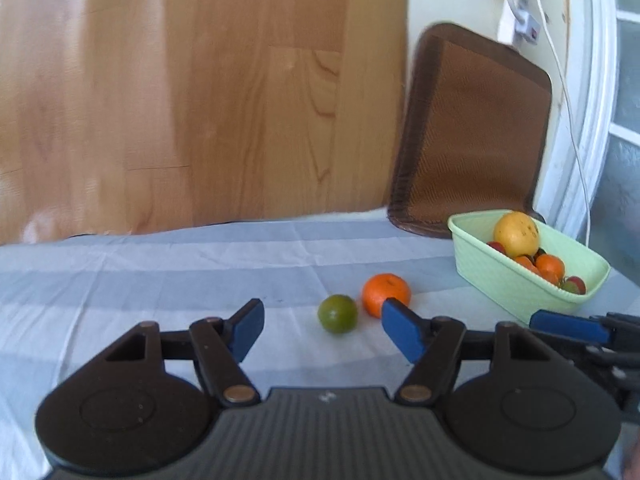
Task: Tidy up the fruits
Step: 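Close the left gripper around the small green tomato on the cloth, then carry the green tomato over the green bowl and open the left gripper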
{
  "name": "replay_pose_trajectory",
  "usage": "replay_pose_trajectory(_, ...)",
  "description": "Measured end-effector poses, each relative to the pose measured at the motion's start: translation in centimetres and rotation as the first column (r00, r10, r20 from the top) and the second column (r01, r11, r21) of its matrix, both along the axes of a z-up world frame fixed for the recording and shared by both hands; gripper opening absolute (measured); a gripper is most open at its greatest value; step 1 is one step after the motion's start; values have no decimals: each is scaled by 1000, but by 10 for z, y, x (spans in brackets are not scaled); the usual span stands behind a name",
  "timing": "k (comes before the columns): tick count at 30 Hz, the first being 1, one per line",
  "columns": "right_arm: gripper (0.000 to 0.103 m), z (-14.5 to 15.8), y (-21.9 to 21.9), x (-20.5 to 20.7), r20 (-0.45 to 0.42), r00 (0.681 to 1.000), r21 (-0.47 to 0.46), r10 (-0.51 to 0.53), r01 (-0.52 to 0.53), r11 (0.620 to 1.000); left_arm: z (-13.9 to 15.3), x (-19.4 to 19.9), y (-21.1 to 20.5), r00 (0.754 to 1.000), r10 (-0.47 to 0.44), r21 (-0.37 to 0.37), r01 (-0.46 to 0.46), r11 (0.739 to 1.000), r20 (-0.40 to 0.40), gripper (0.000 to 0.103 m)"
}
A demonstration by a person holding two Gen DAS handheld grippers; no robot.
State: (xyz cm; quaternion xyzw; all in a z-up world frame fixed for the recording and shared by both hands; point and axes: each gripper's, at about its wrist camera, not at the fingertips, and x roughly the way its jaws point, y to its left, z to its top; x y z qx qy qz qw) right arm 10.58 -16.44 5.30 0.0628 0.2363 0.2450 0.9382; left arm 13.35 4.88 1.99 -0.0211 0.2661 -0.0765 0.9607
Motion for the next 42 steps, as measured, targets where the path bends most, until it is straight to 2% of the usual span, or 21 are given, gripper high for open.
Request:
replay_pose_trajectory(3, 43, 0, 0, 1, -1, 1000, 4, 8, -8, 1000, -6, 21, -13, 998, -46, 61, 49, 997, -43, 52)
replay_pose_trajectory(6, 43, 0, 0, 1, -2, 1000, 6, 12, -12, 1000, -17, 37, -20, 993, -64, 94, 73, 993, -103, 36)
replay_pose_trajectory(7, 43, 0, 0, 1, -3, 1000, 5, 13, -13, 1000, -17, 38, -19, 994, -50, 95, 59, 994, -99, 28)
replay_pose_trajectory(10, 43, 0, 1, 3, -9, 1000, -1, 19, -19, 1000, -16, 28, -11, 995, -43, 53, 48, 997, -89, 28)
replay_pose_trajectory(15, 43, 3, 17, 27, -51, 998, -63, 33, -36, 997, -10, -22, 7, 997, -39, -18, 38, 999, -67, 28)
replay_pose_trajectory(16, 47, 5, 25, 35, -55, 997, -81, 49, -53, 995, -11, -32, 9, 997, -41, -34, 39, 999, -62, 28)
replay_pose_trajectory(17, 57, 7, 32, 42, -47, 997, -94, 63, -67, 993, -11, -41, 9, 998, -41, -40, 38, 998, -57, 28)
replay_pose_trajectory(19, 68, 9, 51, 57, -10, 997, -135, 80, -81, 987, -15, -51, 7, 998, -33, -20, 31, 999, -59, 28)
replay_pose_trajectory(22, 68, -1, 79, 89, -33, 997, -235, 70, -76, 969, -12, -56, 7, 999, -26, -21, 25, 999, -31, 28)
replay_pose_trajectory(23, 64, -7, 85, 99, -58, 996, -275, 65, -78, 958, -13, -56, 8, 999, -30, -24, 29, 999, -34, 28)
replay_pose_trajectory(24, 55, -15, 89, 110, -110, 992, -310, 54, -86, 947, -13, -55, 8, 999, -33, -27, 32, 999, -37, 28)
replay_pose_trajectory(25, 39, -17, 84, 116, -175, 982, -263, 75, -120, 957, -13, -54, 10, 999, -36, -36, 35, 999, -38, 28)
replay_pose_trajectory(29, 38, -3, 49, 86, -149, 987, -179, 58, -85, 980, -10, -55, 15, 999, -38, -89, 36, 995, -26, 28)
replay_pose_trajectory(32, 38, 17, 12, 41, -34, 998, -145, 47, -51, 988, -2, -46, 10, 994, -99, -214, 89, 973, -38, 28)
replay_pose_trajectory(33, 38, 22, -1, 28, 21, 1000, -158, 11, -8, 987, 5, -41, 0, 991, -129, -228, 121, 966, -22, 28)
replay_pose_trajectory(35, 39, 32, -28, 11, 108, 991, -161, -74, 90, 983, 20, -31, -26, 982, -189, -206, 188, 960, 19, 28)
replay_pose_trajectory(37, 39, 36, -54, 10, 153, 979, -151, -137, 160, 975, 31, -16, -58, 965, -257, -180, 261, 948, 49, 29)
replay_pose_trajectory(39, 39, 30, -71, 21, 157, 968, -177, -197, 224, 958, 36, 0, -90, 953, -299, -153, 304, 940, 55, 29)
replay_pose_trajectory(42, 39, 12, -94, 39, 103, 959, -159, -263, 277, 948, 33, 20, -126, 947, -320, -127, 321, 939, 31, 29)
